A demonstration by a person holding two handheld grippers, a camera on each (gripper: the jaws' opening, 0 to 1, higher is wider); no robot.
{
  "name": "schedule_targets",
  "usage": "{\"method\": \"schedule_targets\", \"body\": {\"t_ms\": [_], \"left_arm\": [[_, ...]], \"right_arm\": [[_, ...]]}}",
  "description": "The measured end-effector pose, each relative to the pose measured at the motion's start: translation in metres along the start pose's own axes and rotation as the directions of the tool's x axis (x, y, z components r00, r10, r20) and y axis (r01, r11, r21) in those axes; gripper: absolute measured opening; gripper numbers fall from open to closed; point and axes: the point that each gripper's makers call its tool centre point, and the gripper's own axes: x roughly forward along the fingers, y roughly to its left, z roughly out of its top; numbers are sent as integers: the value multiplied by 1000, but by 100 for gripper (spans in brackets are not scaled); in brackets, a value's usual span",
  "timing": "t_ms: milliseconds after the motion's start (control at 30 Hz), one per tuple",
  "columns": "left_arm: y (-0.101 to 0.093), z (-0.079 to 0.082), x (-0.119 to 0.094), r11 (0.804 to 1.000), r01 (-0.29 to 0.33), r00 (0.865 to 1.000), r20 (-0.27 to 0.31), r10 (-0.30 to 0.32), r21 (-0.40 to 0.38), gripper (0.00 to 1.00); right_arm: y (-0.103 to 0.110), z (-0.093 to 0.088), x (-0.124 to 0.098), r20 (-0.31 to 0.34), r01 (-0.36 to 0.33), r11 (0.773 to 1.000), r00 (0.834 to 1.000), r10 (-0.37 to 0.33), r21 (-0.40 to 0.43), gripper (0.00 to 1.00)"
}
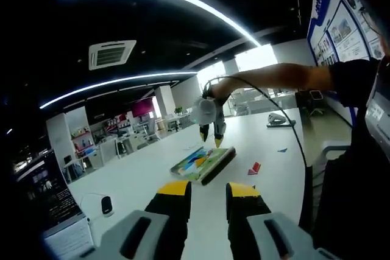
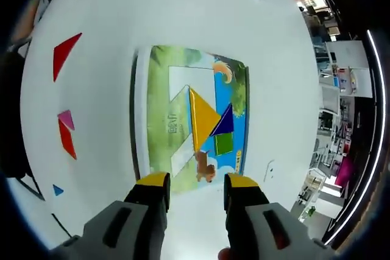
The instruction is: Pick up the tangram pieces one by one and place each piece onto its matching region on the pattern sheet, fitting the shapes together until the outline on the sheet is completely filled by the tangram pieces
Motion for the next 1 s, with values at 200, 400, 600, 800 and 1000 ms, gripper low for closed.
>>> {"method": "schedule_targets", "body": {"t_ms": [200, 400, 600, 800, 1000], "left_arm": [[-1, 0, -1, 1000, 1, 1000, 0, -1, 1, 25], [-3, 0, -1, 1000, 3, 1000, -1, -3, 3, 25], [-3, -1, 0, 1000, 2, 1000, -2, -2, 2, 25], [-4, -1, 0, 1000, 5, 1000, -2, -5, 5, 25], [-3, -3, -3, 1000, 4, 1000, -1, -4, 3, 25]], "right_arm": [[21, -4, -4, 0, -19, 999, 1000, 19, -27, 37], [37, -3, -10, 5, -23, 998, 1000, 24, -60, 37], [52, 8, -11, 11, -29, 992, 999, 31, -125, 37], [69, 36, -7, 37, -43, 980, 998, 51, -196, 37], [80, 55, -5, 45, -53, 965, 997, 66, -257, 37]]}}
